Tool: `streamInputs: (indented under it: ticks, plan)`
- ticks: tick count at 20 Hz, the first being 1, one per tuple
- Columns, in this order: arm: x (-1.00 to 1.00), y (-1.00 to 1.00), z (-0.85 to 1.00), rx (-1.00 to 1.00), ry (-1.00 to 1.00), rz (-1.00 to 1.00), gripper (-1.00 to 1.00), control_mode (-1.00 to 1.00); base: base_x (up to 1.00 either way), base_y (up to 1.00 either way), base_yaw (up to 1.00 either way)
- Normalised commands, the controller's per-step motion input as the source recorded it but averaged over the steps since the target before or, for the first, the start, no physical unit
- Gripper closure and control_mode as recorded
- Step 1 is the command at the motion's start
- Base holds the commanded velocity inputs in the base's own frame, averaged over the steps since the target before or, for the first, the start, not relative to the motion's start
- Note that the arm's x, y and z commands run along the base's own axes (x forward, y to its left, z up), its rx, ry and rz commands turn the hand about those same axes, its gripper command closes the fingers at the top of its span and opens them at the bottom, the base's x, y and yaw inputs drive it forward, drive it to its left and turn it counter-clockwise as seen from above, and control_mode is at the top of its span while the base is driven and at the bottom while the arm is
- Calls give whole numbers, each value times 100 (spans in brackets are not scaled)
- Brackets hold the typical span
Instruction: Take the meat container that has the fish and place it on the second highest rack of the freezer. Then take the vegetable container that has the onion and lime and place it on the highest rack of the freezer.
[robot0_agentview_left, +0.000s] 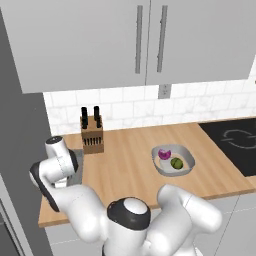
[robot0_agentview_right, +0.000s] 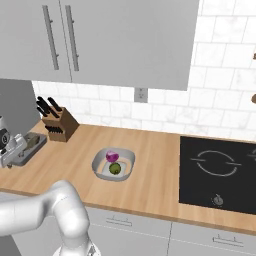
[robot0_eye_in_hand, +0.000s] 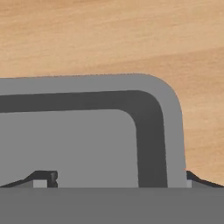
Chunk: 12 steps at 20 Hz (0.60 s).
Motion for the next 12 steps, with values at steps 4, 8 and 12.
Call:
streamInputs:
  ticks: [4, 8, 12]
  plan:
    - [0, 0, 0, 0, 0, 0, 100, -100, 0, 0, 0]
    - [0, 0, 0, 0, 0, 0, 100, -100, 0, 0, 0]
    - [0, 0, 0, 0, 0, 0, 100, -100, 0, 0, 0]
